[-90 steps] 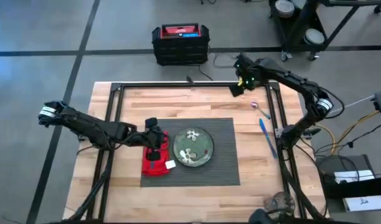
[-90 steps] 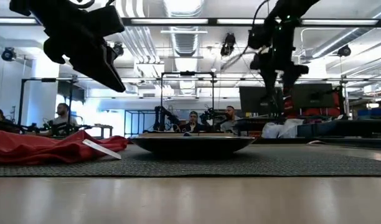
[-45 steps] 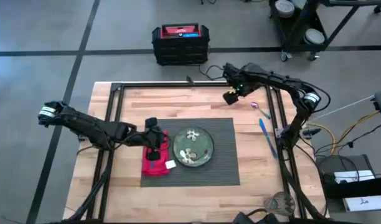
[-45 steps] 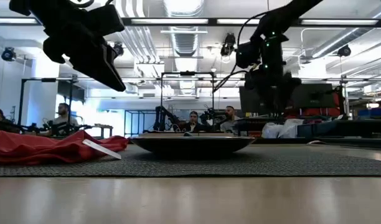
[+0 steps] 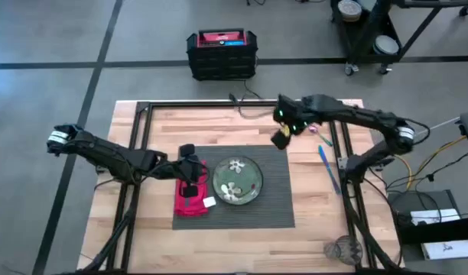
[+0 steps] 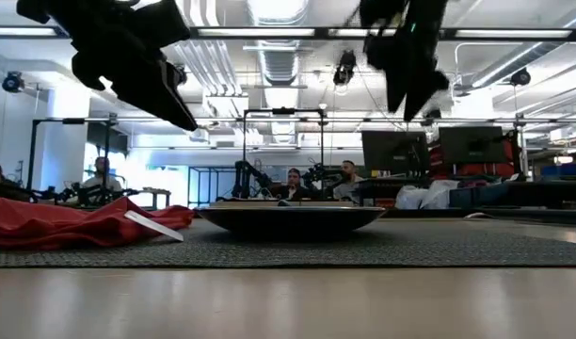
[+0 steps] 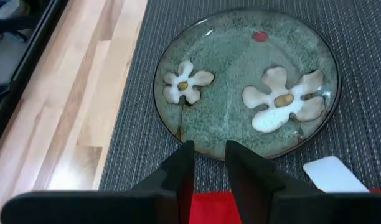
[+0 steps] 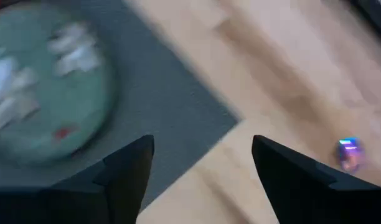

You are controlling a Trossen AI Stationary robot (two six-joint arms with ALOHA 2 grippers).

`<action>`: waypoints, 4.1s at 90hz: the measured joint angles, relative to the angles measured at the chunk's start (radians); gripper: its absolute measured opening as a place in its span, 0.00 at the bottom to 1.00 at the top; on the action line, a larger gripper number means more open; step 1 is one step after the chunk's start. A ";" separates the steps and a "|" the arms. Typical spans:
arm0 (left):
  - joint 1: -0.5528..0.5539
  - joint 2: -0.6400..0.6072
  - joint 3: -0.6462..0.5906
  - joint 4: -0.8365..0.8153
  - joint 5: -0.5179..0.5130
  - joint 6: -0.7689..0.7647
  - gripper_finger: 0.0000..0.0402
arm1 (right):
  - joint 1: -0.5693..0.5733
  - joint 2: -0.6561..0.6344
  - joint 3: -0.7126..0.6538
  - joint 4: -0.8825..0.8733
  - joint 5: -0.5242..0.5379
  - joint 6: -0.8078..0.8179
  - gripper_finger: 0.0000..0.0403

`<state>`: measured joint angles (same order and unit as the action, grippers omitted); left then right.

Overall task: Set table place
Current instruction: Move the blue glass to the top right of the gray table mat, then put the blue spoon on the gray table mat to the right of the green plate

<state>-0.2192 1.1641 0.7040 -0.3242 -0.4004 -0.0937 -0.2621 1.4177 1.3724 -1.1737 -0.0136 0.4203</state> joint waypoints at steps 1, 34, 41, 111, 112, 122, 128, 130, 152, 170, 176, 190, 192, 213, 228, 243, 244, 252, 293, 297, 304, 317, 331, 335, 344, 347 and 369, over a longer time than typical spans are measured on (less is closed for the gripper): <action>0.000 0.000 0.000 -0.001 0.000 0.000 0.19 | 0.018 -0.007 0.000 -0.006 -0.005 0.012 0.67; 0.000 -0.001 0.000 -0.003 0.000 -0.050 0.19 | 0.677 -0.124 -0.002 -0.105 -0.066 0.451 0.66; 0.000 -0.001 0.000 -0.006 0.000 -0.074 0.19 | 0.793 -0.122 -0.003 -0.102 -0.091 0.578 0.64; 0.000 -0.001 0.000 -0.004 0.000 -0.295 0.19 | 1.508 -0.013 -0.003 -0.171 0.042 1.161 0.69; 0.000 -0.001 0.000 -0.004 0.000 -0.297 0.19 | 1.509 -0.010 -0.003 -0.171 0.042 1.157 0.69; 0.000 -0.001 0.000 -0.004 0.000 -0.317 0.19 | 1.509 0.009 -0.004 -0.171 0.043 1.119 0.71; 0.000 -0.001 0.000 -0.004 0.000 -0.317 0.19 | 1.508 0.021 -0.004 -0.179 0.044 1.100 0.71; 0.000 -0.001 0.000 -0.004 0.000 -0.318 0.19 | 1.508 0.026 -0.004 -0.187 0.044 1.095 0.72; 0.000 0.000 0.000 -0.001 0.000 -0.319 0.19 | 1.508 0.068 -0.036 -0.206 0.069 1.087 0.70; 0.000 0.000 0.000 -0.001 0.000 -0.315 0.19 | 1.489 0.096 -0.089 -0.203 0.066 1.087 0.62; 0.000 0.000 0.000 -0.002 0.000 -0.315 0.19 | 1.476 0.096 -0.093 -0.193 0.066 1.082 0.56; 0.000 0.000 0.000 -0.005 0.000 -0.308 0.19 | 1.429 0.096 -0.097 -0.172 0.032 1.014 0.27; 0.000 0.000 0.000 -0.005 0.000 -0.308 0.19 | 1.421 0.096 -0.097 -0.171 0.024 0.992 0.21; 0.000 0.000 0.000 -0.005 0.000 -0.308 0.19 | 1.262 0.084 -0.056 -0.177 0.036 0.754 0.02; 0.000 0.000 0.000 -0.004 0.000 -0.308 0.19 | 1.068 0.022 0.015 -0.185 0.096 0.518 0.01; 0.000 0.000 0.000 -0.005 0.025 -0.308 0.19 | 0.792 -0.050 0.071 -0.251 0.243 0.280 0.00; 0.000 0.000 0.000 -0.005 0.025 -0.308 0.19 | 0.767 -0.053 0.074 -0.256 0.257 0.273 0.00; -0.001 0.000 0.000 -0.006 0.026 -0.308 0.19 | 0.541 -0.072 0.088 -0.260 0.294 0.166 0.00; -0.001 0.000 0.000 -0.006 0.027 -0.263 0.19 | -0.365 0.128 0.091 0.068 0.088 -0.361 0.00; -0.001 0.000 0.000 -0.006 0.027 -0.255 0.19 | -0.392 0.165 0.089 0.074 0.076 -0.376 0.00; -0.001 0.000 0.000 -0.006 0.026 -0.254 0.19 | -0.418 0.221 0.091 0.096 0.053 -0.394 0.00; -0.001 0.000 0.000 -0.006 0.027 -0.246 0.19 | -0.445 0.303 0.132 0.109 0.048 -0.421 0.00; -0.001 0.000 0.000 -0.007 0.027 -0.244 0.19 | -0.452 0.338 0.166 0.115 0.037 -0.435 0.01; -0.001 0.000 0.000 -0.007 0.027 -0.244 0.19 | -0.452 0.344 0.172 0.117 0.039 -0.435 0.03; -0.001 0.000 0.000 -0.008 0.035 -0.244 0.19 | -0.452 0.344 0.186 0.114 0.039 -0.434 0.11; 0.000 0.000 0.000 -0.009 0.048 -0.244 0.19 | -0.452 0.338 0.193 0.113 0.039 -0.432 0.14; -0.001 0.000 0.000 -0.014 0.078 -0.244 0.19 | -0.452 0.270 0.292 -0.068 0.040 -0.433 0.38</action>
<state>-0.2199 1.1637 0.7044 -0.3385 -0.3222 -0.3380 -0.7143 1.6877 1.6647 -1.2418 0.0261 -0.0129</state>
